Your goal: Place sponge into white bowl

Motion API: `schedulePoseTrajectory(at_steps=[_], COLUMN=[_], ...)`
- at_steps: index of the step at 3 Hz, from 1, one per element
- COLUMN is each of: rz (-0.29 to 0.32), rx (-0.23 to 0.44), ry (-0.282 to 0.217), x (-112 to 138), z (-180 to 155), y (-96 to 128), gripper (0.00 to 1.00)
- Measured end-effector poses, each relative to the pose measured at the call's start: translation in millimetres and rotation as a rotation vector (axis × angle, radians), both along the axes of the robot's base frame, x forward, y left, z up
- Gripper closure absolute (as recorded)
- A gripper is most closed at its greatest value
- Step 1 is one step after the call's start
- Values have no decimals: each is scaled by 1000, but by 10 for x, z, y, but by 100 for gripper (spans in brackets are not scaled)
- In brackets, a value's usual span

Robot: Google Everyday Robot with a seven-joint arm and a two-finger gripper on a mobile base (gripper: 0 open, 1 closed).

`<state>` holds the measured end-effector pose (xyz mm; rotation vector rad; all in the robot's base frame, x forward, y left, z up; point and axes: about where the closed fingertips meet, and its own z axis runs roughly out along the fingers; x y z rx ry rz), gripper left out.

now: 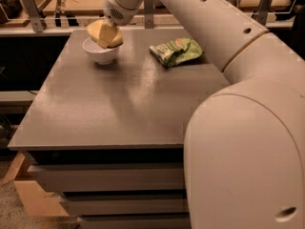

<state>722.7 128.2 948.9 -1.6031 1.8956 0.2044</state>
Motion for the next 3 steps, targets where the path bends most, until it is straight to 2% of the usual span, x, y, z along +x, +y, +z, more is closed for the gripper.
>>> schedulePoseTrajectory(at_steps=[3], rz=[-86], rx=[28], ry=[43], x=[395], z=[-140], y=[29], gripper=[100])
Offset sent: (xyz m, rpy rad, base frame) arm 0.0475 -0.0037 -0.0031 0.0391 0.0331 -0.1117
